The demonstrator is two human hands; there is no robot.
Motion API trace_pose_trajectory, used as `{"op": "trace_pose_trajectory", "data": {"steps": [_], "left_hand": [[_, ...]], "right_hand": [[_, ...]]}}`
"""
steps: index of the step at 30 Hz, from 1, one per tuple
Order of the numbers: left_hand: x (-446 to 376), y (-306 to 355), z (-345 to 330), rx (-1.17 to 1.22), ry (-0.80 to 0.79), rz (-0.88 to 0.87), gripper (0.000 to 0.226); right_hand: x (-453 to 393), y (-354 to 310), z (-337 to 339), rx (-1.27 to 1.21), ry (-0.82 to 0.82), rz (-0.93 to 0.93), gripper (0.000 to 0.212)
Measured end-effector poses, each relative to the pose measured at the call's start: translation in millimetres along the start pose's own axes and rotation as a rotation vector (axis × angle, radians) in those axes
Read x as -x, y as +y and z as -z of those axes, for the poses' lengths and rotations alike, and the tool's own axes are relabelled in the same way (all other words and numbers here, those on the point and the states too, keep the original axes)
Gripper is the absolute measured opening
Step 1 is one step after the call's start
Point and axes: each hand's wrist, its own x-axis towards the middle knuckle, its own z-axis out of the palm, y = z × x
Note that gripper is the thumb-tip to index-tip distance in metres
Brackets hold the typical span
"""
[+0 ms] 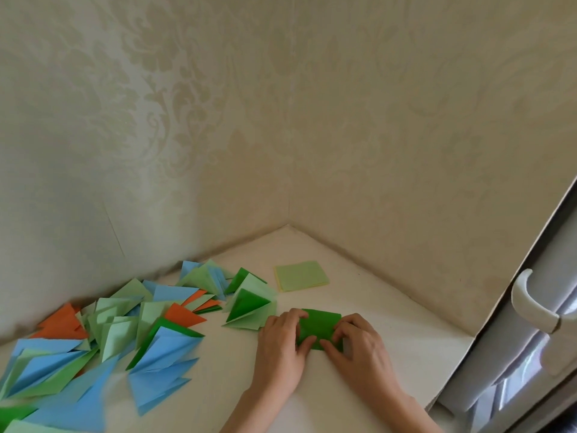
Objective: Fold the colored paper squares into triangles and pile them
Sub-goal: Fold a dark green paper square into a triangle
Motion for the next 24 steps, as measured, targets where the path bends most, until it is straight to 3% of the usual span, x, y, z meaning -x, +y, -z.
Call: {"op": "trace_pose_trajectory", "data": {"steps": [5,13,18,22,24], "left_hand": [[-0.3,-3.1,1.3,0.077,-0.010,0.034,0.033],[-0.1,-4.7,6.0,0.153,-0.027,0.076,0.033],[2.9,1.6,9.9,0.106,0.032,0.039,0.035],[10.7,19.7,13.4,0.050,0.052,-0.101,0.045],[16.0,28.1,13.4,0.034,-0.009,-0.121,0.039]], "right_hand": [[-3.2,0.8,1.8,-0.067,-0.008,-0.012,0.028],[-11.9,3.5,14.7,-0.095,-0.180,-0.117,0.029],[-7.7,4.8,11.6,-0.101,-0.132,-0.114,0.027],[-6.9,-0.7,9.4,-0.015,-0.126,-0.096,0.028],[-3.7,-8.6,8.3,0.184,-0.132,-0.078,0.030]]}}
